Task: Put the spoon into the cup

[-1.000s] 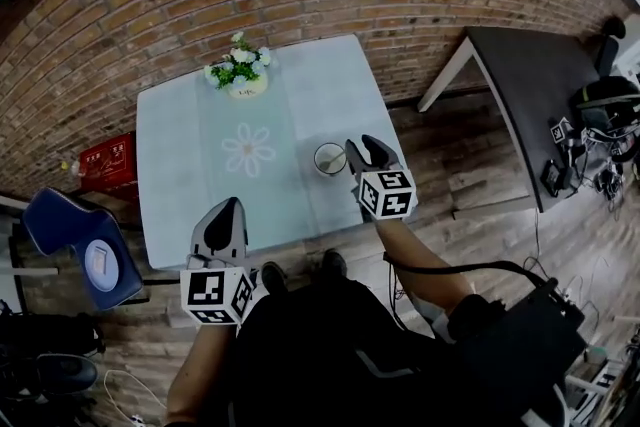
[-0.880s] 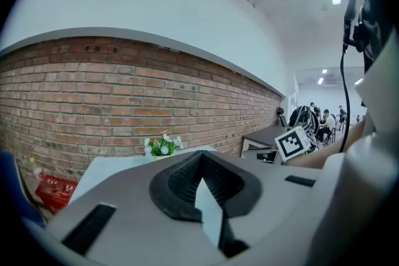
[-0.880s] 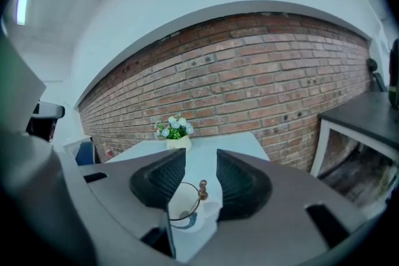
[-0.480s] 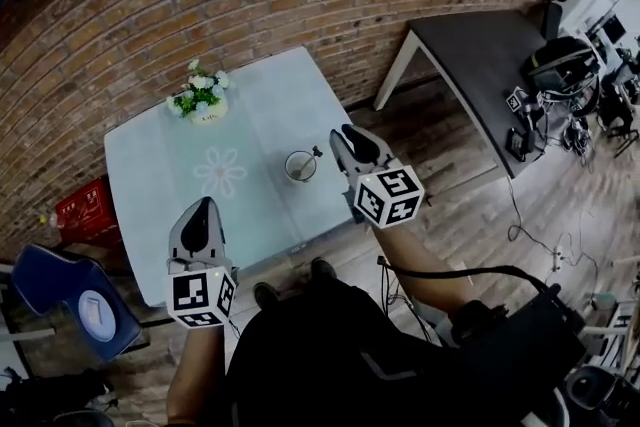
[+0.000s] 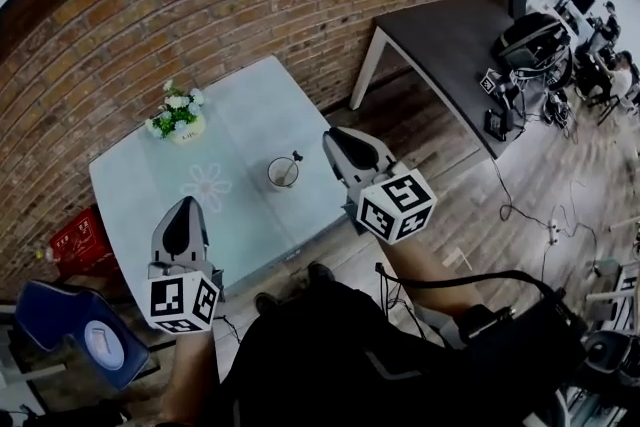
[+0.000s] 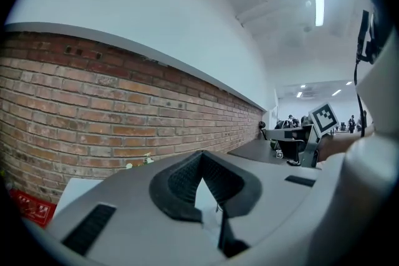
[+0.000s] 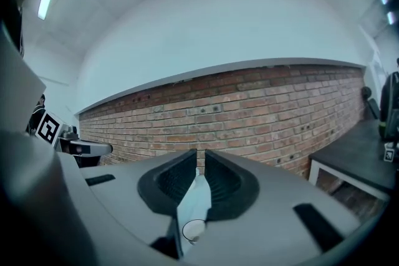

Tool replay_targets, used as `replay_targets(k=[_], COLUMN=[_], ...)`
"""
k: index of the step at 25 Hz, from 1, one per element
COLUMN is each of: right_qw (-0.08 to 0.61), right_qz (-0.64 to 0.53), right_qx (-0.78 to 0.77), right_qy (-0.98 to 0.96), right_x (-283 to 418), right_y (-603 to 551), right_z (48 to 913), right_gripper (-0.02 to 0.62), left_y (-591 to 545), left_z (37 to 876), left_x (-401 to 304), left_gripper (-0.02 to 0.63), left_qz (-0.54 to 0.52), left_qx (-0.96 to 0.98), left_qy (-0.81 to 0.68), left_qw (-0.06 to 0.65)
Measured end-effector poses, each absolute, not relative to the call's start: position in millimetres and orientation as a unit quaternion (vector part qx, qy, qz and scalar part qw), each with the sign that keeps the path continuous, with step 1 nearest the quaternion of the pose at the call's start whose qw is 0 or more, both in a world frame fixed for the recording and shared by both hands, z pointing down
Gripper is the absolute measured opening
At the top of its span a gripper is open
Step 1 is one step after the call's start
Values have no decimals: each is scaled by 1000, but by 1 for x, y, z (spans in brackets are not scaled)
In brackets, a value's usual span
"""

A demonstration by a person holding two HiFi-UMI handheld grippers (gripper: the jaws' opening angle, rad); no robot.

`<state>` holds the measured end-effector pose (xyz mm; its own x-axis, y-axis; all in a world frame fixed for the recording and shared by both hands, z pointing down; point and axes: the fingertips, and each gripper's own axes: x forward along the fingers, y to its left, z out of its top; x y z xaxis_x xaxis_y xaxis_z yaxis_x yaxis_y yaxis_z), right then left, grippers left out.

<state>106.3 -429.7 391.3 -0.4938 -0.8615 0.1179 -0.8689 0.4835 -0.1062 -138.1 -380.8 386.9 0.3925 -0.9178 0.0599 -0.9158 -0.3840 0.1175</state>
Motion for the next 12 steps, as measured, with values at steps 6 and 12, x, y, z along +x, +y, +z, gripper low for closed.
replay_targets(k=[6, 12], right_qw=[28, 57], right_qz=[69, 58], right_qx=[511, 517], right_qy=[-857, -852], right_x=[108, 107], right_y=[-416, -413], right_z=[379, 378], right_gripper=[27, 18], left_y=[-379, -375], left_z=[373, 365], left_x=[-133, -137], left_gripper=[11, 11], left_qz=[-6, -18], left_qx=[831, 823], left_qy=[-555, -566], left_qw=[46, 43])
